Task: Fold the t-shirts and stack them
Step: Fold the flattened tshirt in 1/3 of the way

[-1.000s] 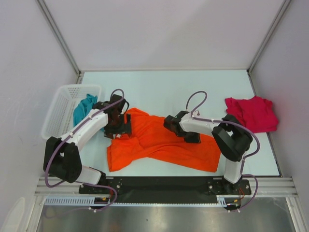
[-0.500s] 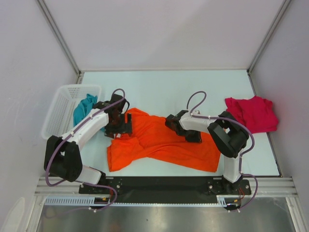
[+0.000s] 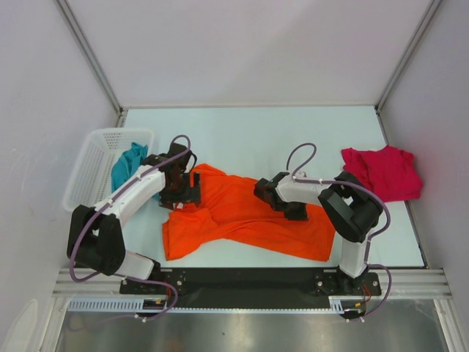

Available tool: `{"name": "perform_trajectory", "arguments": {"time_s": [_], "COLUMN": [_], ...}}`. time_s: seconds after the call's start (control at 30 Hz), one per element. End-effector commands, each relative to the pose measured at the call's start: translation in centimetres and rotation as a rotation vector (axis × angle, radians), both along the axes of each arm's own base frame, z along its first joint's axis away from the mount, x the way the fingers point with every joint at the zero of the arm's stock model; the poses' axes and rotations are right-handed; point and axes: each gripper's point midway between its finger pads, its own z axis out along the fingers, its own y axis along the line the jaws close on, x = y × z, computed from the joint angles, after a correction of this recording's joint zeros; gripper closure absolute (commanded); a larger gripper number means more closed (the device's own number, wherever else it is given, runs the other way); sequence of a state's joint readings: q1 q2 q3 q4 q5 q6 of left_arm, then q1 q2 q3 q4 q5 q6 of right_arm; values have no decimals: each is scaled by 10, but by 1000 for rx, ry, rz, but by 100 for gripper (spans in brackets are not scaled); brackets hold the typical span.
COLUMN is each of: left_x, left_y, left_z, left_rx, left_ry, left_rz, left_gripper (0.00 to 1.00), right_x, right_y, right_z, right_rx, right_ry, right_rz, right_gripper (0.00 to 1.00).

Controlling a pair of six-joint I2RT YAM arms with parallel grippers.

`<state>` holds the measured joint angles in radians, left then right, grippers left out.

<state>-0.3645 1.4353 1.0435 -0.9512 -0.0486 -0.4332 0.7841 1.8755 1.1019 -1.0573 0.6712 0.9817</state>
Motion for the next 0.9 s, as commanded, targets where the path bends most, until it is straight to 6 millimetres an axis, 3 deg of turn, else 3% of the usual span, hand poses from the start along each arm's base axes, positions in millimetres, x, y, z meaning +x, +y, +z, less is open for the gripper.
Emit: {"name": "perform_trajectory", "arguments": {"time_s": [0.0, 0.6, 0.7, 0.87], "left_x": [2, 4, 3, 2], "left_y": [-4, -5, -5, -4], "left_z": [-3, -10, -11, -13], "left_rx": [-9, -12, -13, -9], "left_ry": [-8, -3, -2, 1], "left_rz": [-32, -55, -59, -61], "left_gripper": [11, 11, 11, 11], "right_x": [-1, 3, 2, 5], "right_y": [1, -36, -43, -36], "right_z": [10, 69, 69, 63], "right_rx": [42, -108, -130, -131], "right_ry": [-42, -269, -260, -238], "right_rz": [0, -88, -96, -78], "right_gripper": [100, 100, 100, 100]}}
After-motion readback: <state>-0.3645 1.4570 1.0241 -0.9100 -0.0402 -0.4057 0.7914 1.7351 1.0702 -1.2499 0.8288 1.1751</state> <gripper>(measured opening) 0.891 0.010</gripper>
